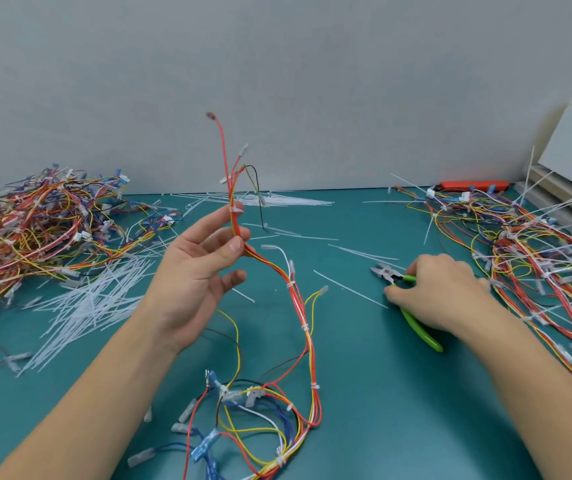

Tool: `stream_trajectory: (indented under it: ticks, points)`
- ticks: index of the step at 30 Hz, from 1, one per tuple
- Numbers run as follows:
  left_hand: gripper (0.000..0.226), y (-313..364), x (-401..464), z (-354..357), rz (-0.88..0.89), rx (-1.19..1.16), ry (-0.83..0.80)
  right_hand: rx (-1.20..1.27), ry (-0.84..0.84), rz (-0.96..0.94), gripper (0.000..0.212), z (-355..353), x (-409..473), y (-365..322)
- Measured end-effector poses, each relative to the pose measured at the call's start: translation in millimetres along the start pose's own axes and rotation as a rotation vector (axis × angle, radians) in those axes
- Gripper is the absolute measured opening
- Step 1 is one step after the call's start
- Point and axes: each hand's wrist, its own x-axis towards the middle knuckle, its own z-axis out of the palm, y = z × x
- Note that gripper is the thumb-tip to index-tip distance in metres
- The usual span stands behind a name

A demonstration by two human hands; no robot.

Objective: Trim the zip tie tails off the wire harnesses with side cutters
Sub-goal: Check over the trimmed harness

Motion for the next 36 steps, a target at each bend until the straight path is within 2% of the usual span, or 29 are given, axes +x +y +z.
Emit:
stream_trajectory:
  ticks: [6, 9, 11, 13, 15, 18, 21, 24, 26, 28, 29, 31, 33, 34, 36]
  points:
    - [0.038, -7.0, -6.0, 10.5, 0.047, 0.154, -0.058, 0.011, -0.001, -0.011, 0.044, -0.6, -1.6, -2.6]
    - [0.034, -9.4, -8.0, 14.4, -0.004, 0.086, -0.092, 0.036, 0.037, -0.063, 0.038, -1.3, -6.9, -5.5]
    - [0.032, -10.5, -7.7, 15.2, -0.039, 0.04, -0.11, 0.228, 0.16, -0.197, 0.031, -2.4, -12.7, -10.7]
    - [0.031, -12.5, -8.0, 16.1, -0.051, 0.028, -0.133, 0.606, 0.235, -0.362, 0.022, -6.9, -24.9, -22.6]
    - [0.032, -14.4, -8.3, 17.3, -0.053, 0.007, -0.135, 0.849, 0.12, -0.466, 0.03, -8.3, -37.8, -37.4]
    - [0.033, -15.6, -8.0, 17.9, -0.033, -0.018, -0.086, 0.814, -0.076, -0.514, 0.045, 2.6, -48.4, -48.2]
    - [0.03, -14.7, -6.0, 15.3, -0.009, -0.05, -0.014, 0.599, -0.111, -0.51, 0.077, 12.1, -48.7, -47.7]
    - [0.028, -13.8, -3.6, 13.3, -0.006, -0.071, 0.022, 0.597, -0.122, -0.434, 0.099, 11.0, -47.0, -49.0]
    - [0.026, -12.1, -2.3, 13.3, -0.012, -0.061, 0.044, 0.573, -0.102, -0.364, 0.087, 8.6, -45.0, -47.9]
    - [0.023, -10.5, -2.1, 14.0, -0.024, -0.033, 0.048, 0.587, -0.074, -0.301, 0.053, 6.1, -44.4, -45.7]
    - [0.022, -9.8, -2.2, 14.1, -0.03, -0.026, 0.043, 0.638, -0.057, -0.288, 0.039, 4.7, -45.2, -45.1]
    - [0.019, -9.0, -2.3, 14.4, -0.023, -0.015, 0.043, 0.791, -0.044, -0.285, 0.024, 1.3, -48.1, -46.1]
    - [0.018, -8.1, -1.7, 14.3, 0.012, -0.027, 0.072, 1.093, -0.088, -0.224, 0.014, -1.2, -50.4, -48.5]
    - [0.018, -7.4, -0.8, 14.0, 0.03, -0.051, 0.092, 1.267, -0.137, -0.164, 0.023, -2.5, -51.6, -50.3]
    - [0.017, -5.0, 1.1, 12.0, 0.059, -0.11, 0.126, 1.504, -0.259, -0.058, 0.054, -5.9, -52.8, -51.5]
